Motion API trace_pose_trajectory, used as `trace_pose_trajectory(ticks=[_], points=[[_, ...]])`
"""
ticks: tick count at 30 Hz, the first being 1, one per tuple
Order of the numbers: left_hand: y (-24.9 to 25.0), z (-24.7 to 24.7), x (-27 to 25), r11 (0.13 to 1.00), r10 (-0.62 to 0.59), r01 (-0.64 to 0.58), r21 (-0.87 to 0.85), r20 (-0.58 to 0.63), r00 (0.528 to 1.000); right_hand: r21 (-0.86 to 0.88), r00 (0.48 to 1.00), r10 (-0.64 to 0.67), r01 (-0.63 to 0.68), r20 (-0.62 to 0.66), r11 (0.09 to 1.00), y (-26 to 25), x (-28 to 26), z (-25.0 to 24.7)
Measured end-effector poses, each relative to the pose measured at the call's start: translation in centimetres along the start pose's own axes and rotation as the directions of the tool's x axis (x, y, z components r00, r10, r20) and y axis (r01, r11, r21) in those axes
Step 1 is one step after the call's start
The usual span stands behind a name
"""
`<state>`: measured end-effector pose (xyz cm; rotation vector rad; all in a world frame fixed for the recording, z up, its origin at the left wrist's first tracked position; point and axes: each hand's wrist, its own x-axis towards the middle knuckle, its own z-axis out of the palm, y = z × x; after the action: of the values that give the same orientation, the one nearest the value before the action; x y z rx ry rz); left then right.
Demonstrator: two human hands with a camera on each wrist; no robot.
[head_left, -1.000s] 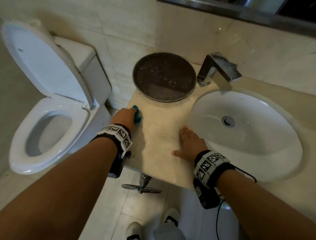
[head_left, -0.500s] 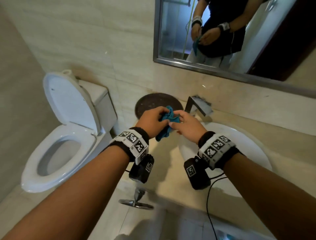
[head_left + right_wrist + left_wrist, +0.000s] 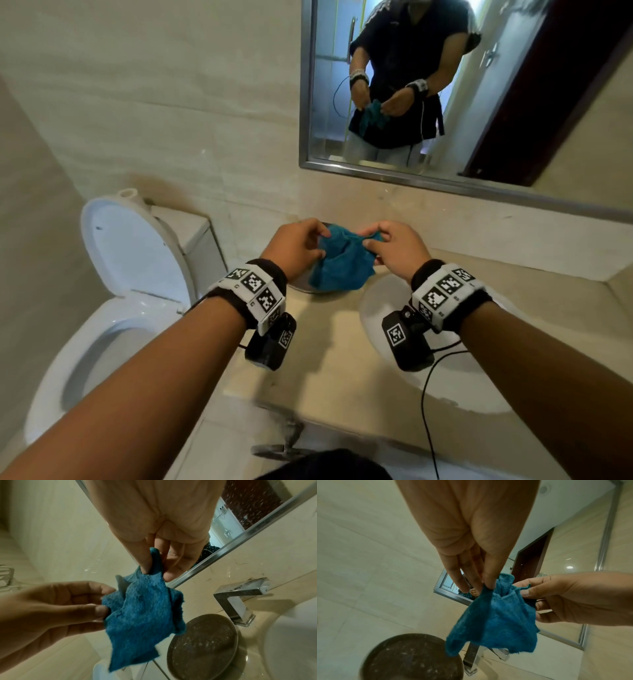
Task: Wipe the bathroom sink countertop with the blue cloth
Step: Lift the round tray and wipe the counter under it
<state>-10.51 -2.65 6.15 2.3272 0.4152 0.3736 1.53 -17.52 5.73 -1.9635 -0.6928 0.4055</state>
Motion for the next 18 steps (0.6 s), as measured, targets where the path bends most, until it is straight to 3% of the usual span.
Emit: trace_pose_trajectory(ticks=[6,11,16,18], points=[[-1.8,-2.6,1.1,0.997,0.056,-0.057,0.054,0.033,0.998,-0.109,0.992,0.015,-0.029,-0.128,0.994,-0.7,1.2,0.0],[-4.0,-3.9,2.2,0.984,-0.001,-0.004,0.178,0.027,1.000,-0.126,0.984,0.041,-0.063,-0.172,0.990,-0.4,1.4,-0.5],[-4.6,-4.5,2.5,0.974,0.026,-0.008,0.228,-0.074,0.997,-0.274,0.995,0.044,-0.068,-0.093,0.959,0.0,1.4,-0.9],[-4.4,-4.5,2.6,0.969,0.047,-0.034,0.244,-0.044,0.998,-0.381,0.995,0.078,-0.094,-0.056,0.920,-0.2,1.4,-0.9]])
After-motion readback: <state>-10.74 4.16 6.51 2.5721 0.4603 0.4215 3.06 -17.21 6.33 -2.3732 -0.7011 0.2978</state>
